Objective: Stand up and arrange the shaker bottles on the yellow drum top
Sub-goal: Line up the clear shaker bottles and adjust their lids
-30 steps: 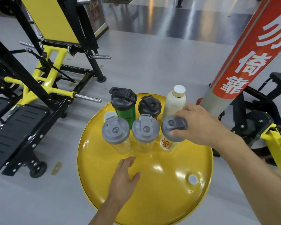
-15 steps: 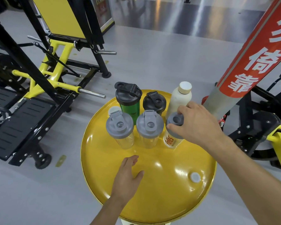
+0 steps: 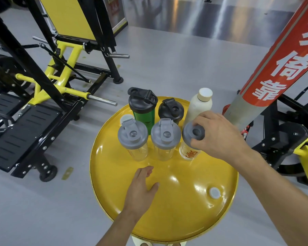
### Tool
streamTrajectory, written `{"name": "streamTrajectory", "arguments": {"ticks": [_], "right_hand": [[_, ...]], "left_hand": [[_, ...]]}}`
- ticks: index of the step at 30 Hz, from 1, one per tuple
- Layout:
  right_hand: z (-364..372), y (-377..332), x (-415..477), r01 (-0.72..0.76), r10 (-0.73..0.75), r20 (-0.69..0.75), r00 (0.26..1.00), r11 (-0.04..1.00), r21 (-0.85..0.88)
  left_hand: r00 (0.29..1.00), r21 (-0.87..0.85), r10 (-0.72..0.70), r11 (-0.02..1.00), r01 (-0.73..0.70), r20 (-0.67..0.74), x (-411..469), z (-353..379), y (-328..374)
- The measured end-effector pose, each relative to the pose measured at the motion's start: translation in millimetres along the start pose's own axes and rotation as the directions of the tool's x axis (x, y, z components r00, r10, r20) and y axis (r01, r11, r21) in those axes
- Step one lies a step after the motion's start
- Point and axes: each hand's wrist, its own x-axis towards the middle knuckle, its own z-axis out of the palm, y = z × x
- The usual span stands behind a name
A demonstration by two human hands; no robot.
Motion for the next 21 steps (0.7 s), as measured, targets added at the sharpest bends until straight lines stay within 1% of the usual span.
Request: {"name": "streamTrajectory", "arguments": {"ticks": [5, 12, 17, 21], "right_hand": [[0.8, 3.4, 2.6, 0.058, -0.058, 0.010, 0.998, 0.998, 0.037], [-2.2, 13.6, 8.2, 0.141, -0.150, 0.076, 0.986, 0.984, 0.113], [-6.8, 16.9, 7.1, 0.198, -0.210, 0.115, 0.971, 0.974, 0.111], [-10.6, 16.2, 3.6, 0.211, -0.226, 0.136, 0.965, 0.971, 0.115]], "left_hand": [[1.000, -0.013, -0.004, 1.000, 0.004, -0.009, -0.8, -0.1, -0.6], [1.000, -0.002, -0.014, 1.000, 0.014, -0.019, -1.7, -2.4, -3.2], [1.000, 0.001, -0.012, 1.000, 0.012, -0.027, -0.1, -4.3, -2.2], [1.000, -0.001, -0.006, 1.000, 0.006, -0.023, 1.2, -4.8, -1.6]]}}
